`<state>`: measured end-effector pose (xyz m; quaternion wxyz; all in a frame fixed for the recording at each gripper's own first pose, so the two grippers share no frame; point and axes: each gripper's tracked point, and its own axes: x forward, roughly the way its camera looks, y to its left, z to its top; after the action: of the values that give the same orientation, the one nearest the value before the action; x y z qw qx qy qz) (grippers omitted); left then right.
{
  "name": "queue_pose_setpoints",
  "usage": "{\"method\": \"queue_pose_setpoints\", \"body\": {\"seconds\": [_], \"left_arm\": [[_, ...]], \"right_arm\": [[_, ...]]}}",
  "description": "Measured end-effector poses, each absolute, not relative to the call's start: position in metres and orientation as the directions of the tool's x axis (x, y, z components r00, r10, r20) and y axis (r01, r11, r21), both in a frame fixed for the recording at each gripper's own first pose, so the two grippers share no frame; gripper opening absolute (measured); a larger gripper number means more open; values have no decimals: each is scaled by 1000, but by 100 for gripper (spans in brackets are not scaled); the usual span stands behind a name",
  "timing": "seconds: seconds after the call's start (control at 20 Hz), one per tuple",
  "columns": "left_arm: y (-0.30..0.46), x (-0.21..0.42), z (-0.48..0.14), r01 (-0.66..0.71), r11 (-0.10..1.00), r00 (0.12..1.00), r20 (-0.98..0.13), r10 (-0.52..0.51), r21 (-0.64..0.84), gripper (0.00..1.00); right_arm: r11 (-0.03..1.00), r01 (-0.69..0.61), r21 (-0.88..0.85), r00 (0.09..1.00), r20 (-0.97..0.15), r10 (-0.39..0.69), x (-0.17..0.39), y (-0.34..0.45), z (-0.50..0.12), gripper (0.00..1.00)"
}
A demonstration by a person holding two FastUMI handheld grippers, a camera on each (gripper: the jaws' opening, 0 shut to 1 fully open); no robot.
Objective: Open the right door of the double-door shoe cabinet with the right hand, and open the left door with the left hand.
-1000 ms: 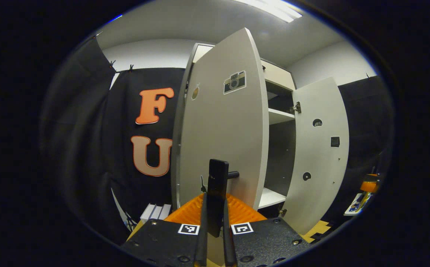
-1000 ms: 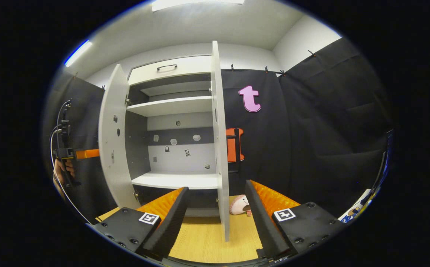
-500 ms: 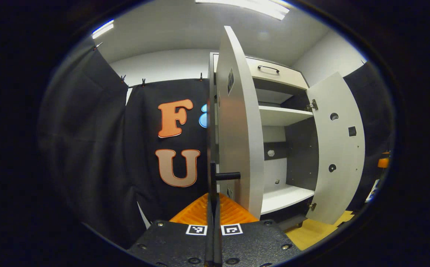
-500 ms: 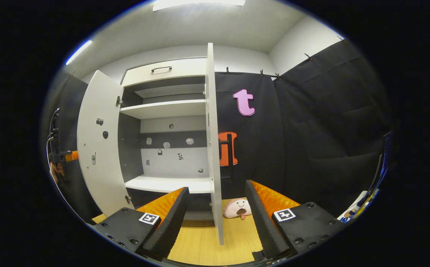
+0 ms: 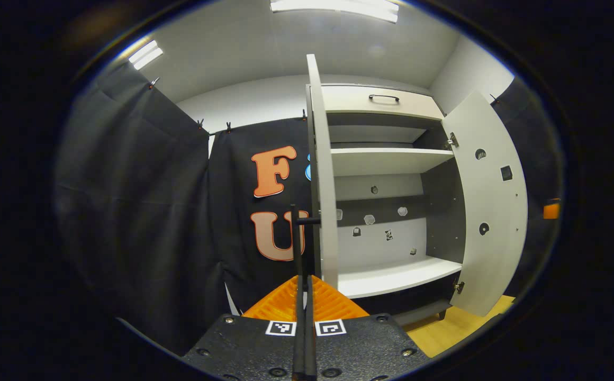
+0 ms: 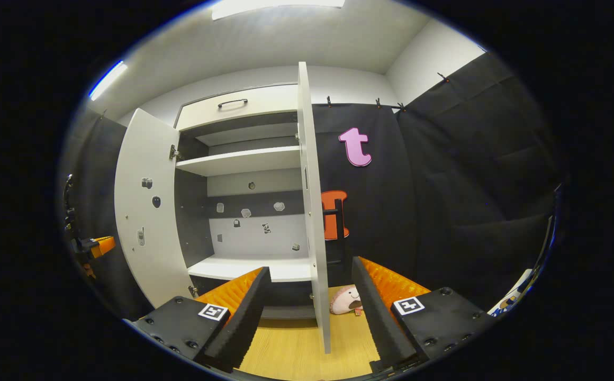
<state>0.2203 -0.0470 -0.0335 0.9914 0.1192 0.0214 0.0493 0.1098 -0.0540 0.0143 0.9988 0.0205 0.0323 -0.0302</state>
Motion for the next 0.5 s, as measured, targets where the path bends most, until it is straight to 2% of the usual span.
{"method": "queue_pose_setpoints", "body": {"seconds": [0.1, 0.15, 0.2, 0.25, 0.3, 0.4, 0.45, 0.5], "left_arm": [[-67, 220, -39, -68, 979, 996, -36, 76, 190, 0], [-78, 218, -43, -49, 986, 998, -39, 56, 157, 0], [-92, 218, -46, -24, 992, 999, -43, 30, 122, 0], [-102, 219, -49, -12, 994, 999, -45, 17, 105, 0], [-106, 218, -49, -15, 995, 999, -43, 19, 103, 0], [-110, 218, -47, -35, 994, 999, -18, 37, 99, 0], [-116, 220, -45, -30, 996, 1000, -4, 31, 83, 15], [-122, 221, -46, -22, 997, 1000, 6, 22, 70, 24]], "right_arm": [[999, 44, 23, 998, -48, -43, 109, -58, 23, 93], [999, 49, 13, 998, -48, -48, 108, -64, 24, 98], [998, 56, 3, 997, -47, -56, 107, -71, 25, 93], [998, 56, -3, 998, -36, -56, 106, -75, 28, 97], [999, 51, -8, 998, -27, -51, 105, -79, 29, 93], [999, 32, -8, 999, -22, -32, 101, -85, 30, 97], [1000, 20, -2, 1000, -24, -20, 100, -87, 28, 93], [1000, 9, 5, 1000, -24, -9, 99, -89, 27, 97]]}}
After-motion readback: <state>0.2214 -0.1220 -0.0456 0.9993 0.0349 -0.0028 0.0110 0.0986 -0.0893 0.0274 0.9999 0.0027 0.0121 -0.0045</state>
